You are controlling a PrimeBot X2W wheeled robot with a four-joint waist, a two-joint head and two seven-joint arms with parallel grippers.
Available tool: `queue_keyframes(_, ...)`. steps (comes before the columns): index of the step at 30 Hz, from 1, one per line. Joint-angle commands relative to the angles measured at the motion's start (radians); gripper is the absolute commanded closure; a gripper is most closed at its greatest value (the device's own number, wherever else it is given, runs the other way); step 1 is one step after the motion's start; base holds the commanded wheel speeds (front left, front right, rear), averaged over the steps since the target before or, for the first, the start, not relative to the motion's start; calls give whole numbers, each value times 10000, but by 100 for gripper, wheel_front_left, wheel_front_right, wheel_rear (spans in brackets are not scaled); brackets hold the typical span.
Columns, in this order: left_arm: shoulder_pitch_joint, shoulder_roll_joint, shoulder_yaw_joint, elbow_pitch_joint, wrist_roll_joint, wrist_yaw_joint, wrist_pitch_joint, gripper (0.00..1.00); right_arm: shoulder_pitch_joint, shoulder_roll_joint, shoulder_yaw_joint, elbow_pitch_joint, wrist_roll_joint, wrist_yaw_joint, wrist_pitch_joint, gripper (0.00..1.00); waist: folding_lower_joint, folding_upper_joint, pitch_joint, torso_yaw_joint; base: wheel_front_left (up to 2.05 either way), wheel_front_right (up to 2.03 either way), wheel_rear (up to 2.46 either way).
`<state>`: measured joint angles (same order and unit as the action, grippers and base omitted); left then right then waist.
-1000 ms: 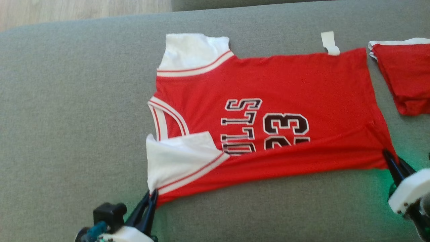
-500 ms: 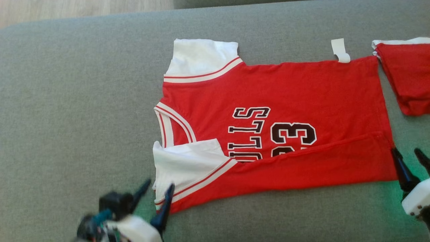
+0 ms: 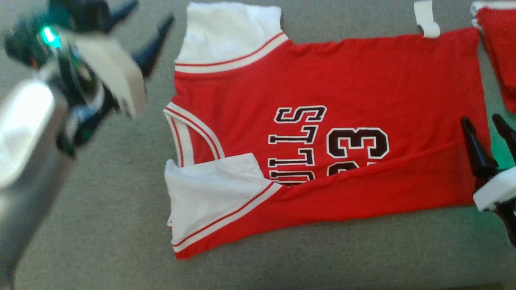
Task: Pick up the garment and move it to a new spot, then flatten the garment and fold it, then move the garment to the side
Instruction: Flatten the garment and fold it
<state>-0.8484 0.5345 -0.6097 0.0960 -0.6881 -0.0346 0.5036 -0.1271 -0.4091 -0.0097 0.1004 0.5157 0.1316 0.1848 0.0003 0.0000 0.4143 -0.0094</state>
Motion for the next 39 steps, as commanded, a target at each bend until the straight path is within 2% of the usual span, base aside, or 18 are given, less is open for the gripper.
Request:
queue_keyframes(1,-600,274,457,44,-50,-111,260,0,-105,-167,112,-361,-79,-9,4,0,-3,0,580,-332,0,0,0)
queue_keyframes(4,-1835,-9,360,1206,-172,-392,855,0,-317,-107,159,-466,-138,-9,-12,0,-3,0,931,-546,0,0,0)
queue_keyframes(9,-3134,-303,174,2961,-103,-637,1148,0,-464,41,233,-534,-211,-9,-53,0,-3,0,1332,-874,0,0,0)
queue_keyframes(18,-4033,-509,-119,5195,-94,-849,988,0,-514,215,225,-489,-236,-9,-233,0,-3,0,1696,-1182,0,0,0)
queue_keyframes(22,-4162,-603,-323,5561,-223,-913,884,0,-548,185,130,-423,-255,-9,-303,0,-3,0,1773,-1160,0,0,0)
queue_keyframes(30,-4593,-633,-667,5541,-112,-950,9,0,-639,185,54,-426,-365,-9,-256,0,-3,0,1823,-994,0,0,0)
queue_keyframes(39,-4642,-677,-1420,5297,-391,-958,107,0,-707,181,46,-522,-399,-9,-144,0,-3,0,1856,-928,0,0,0)
